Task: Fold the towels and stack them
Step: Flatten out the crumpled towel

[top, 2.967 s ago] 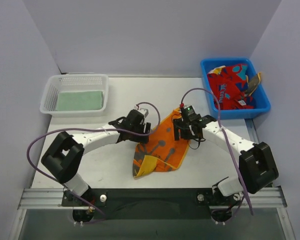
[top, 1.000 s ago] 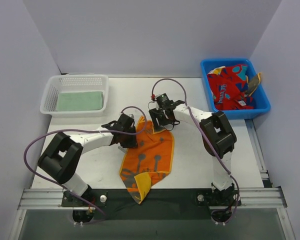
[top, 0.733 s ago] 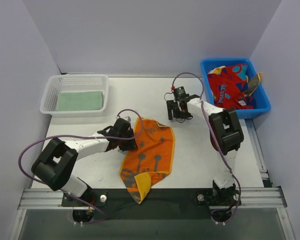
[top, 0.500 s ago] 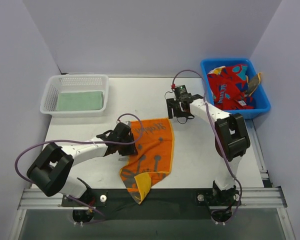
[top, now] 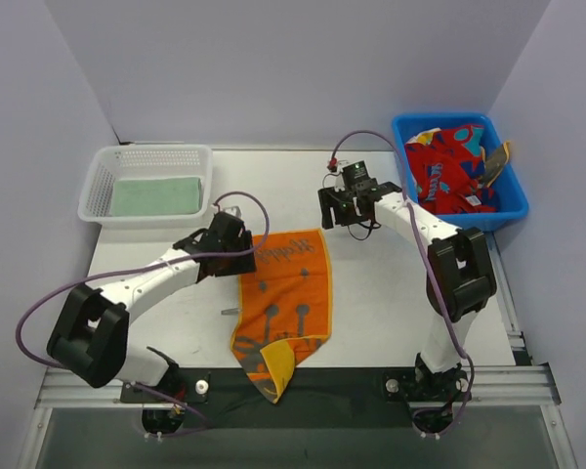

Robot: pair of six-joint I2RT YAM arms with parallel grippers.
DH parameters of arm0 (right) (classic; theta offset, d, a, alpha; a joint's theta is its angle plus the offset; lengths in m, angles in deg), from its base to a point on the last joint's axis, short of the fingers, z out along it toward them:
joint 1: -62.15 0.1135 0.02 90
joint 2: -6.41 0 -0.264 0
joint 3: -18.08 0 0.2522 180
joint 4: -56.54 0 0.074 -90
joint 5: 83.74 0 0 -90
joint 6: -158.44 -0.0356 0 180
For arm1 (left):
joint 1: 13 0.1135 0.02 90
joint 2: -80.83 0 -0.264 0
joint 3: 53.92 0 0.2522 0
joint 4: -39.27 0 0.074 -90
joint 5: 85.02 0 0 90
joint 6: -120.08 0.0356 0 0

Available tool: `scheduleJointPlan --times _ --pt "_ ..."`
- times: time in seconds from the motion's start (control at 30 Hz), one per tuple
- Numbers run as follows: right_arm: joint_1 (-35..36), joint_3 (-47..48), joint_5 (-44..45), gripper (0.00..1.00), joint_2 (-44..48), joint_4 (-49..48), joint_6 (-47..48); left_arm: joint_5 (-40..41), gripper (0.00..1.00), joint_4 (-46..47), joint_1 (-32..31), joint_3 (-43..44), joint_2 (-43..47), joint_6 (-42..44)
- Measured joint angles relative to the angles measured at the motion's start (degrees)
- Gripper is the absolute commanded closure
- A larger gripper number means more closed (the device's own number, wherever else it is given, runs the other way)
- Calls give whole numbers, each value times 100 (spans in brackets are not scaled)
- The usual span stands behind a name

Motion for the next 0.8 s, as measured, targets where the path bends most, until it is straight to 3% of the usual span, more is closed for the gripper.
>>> scheduleJointPlan --times 0.23,0.5,0.8 --pt "-59 -2 -210 37 -59 -4 144 557 34 26 535 1403 -1080 938" --pt "-44 0 -278 38 -426 -2 157 636 38 -122 732 2094 -2310 1331" --pt "-44 304 -308 39 -791 -7 184 837 39 -131 785 2708 -3001 1495"
